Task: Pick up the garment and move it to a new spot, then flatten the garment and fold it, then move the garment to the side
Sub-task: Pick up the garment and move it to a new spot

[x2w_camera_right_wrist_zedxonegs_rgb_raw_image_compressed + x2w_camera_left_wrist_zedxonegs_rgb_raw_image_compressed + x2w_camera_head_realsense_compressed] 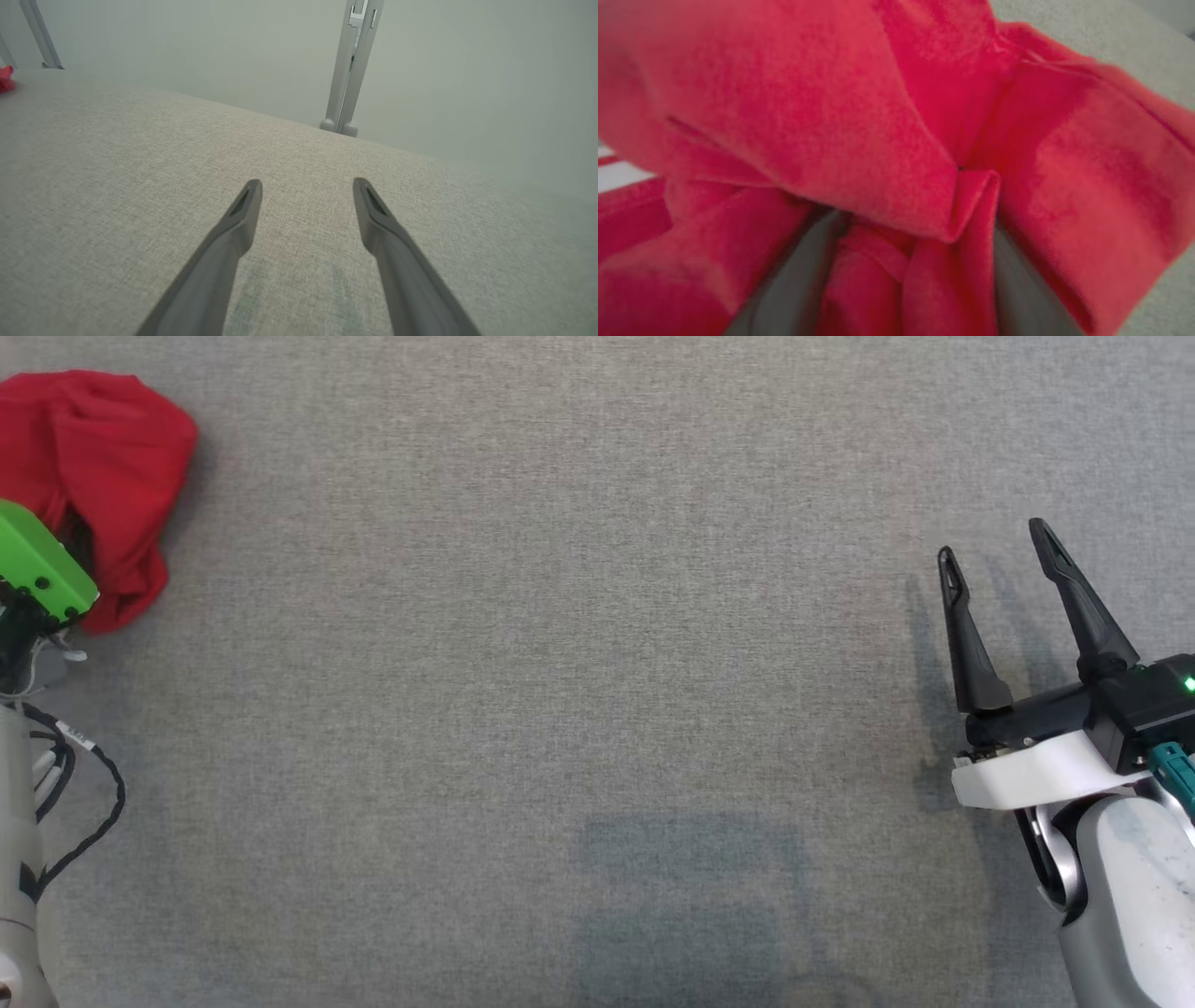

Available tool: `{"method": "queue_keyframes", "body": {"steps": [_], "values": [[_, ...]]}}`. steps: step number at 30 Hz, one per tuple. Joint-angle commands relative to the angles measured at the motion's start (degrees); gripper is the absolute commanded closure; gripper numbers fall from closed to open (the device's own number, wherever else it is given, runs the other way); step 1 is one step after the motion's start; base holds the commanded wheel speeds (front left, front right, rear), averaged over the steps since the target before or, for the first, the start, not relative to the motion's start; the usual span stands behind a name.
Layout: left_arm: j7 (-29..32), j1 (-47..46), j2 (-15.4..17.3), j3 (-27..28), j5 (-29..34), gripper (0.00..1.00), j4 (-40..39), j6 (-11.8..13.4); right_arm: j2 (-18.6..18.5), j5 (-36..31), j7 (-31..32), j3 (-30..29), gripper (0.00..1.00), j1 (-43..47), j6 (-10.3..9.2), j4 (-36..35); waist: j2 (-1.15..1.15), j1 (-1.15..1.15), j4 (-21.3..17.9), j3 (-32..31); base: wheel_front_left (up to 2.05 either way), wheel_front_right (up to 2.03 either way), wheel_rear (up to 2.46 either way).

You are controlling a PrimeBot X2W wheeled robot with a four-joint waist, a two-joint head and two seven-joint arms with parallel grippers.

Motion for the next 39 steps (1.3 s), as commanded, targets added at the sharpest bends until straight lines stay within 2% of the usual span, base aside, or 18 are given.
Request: {"method": "queue_keyframes", "body": {"steps": [1,2,3,10,15,18,23,24,29,34,39], "values": [[-0.4,0.6,0.4,-0.2,0.5,0.53,1.6,0.2,-0.2,0.1,-0.2,-0.4,0.00,0.5,-0.01,-0.4,0.67,-0.01,-1.8,1.5,0.00,0.00,0.00],[-0.7,0.3,0.3,-0.2,0.5,0.81,2.3,0.2,-0.2,0.1,-0.2,-0.7,0.00,0.5,-0.01,-0.5,0.67,-0.01,-1.7,1.4,0.00,0.00,0.00],[-1.0,0.0,0.3,-0.5,0.7,1.00,3.0,-0.1,-0.2,0.0,-0.2,-0.9,0.00,0.6,-0.01,-0.5,0.67,-0.01,-1.6,1.3,0.00,0.00,0.00],[0.4,-2.1,0.2,-3.3,0.8,1.00,4.3,-2.1,0.3,0.2,-0.2,-0.8,0.00,0.8,-0.01,0.2,0.67,-0.01,0.2,-1.5,0.00,0.00,0.00],[0.9,-4.1,-0.2,-4.9,-1.7,1.00,-0.7,-3.4,0.6,0.6,-0.2,-0.9,0.00,1.6,-0.01,0.9,0.67,-0.01,1.2,-4.7,0.00,0.00,0.00],[3.0,-3.1,-0.3,-7.3,-5.1,1.00,-6.6,-3.5,1.2,0.9,-0.2,-0.9,0.00,2.0,-0.01,1.2,0.67,-0.01,1.1,-7.1,0.00,0.00,0.00],[8.1,0.2,0.8,-11.7,-12.5,1.00,-20.8,-3.5,3.0,1.6,-0.2,-1.2,0.00,3.4,-0.01,1.9,0.67,-0.01,0.2,-11.0,0.00,0.00,0.00],[8.1,0.2,0.8,-11.7,-12.5,1.00,-20.8,-3.5,3.0,1.6,-0.2,-1.2,0.00,3.4,-0.01,1.9,0.67,-0.01,0.2,-11.0,0.00,0.00,0.00],[13.7,3.7,-0.5,-12.4,-19.7,1.00,-34.4,-3.5,4.7,2.1,-0.2,-1.7,0.00,4.7,-0.01,2.2,0.67,-0.01,-1.9,-14.0,0.00,0.00,0.00],[18.1,7.9,-4.1,-13.7,-24.4,1.00,-46.7,-0.3,6.0,2.6,-0.2,-2.3,0.00,5.8,-0.01,2.1,0.67,-0.01,-4.9,-15.5,0.00,0.00,0.00],[18.8,13.4,-9.5,-18.5,-25.0,1.00,-55.6,3.3,7.1,3.0,-0.2,-3.2,0.00,6.8,-0.01,2.1,0.67,-0.01,-8.2,-16.1,0.00,0.00,0.00]]}}
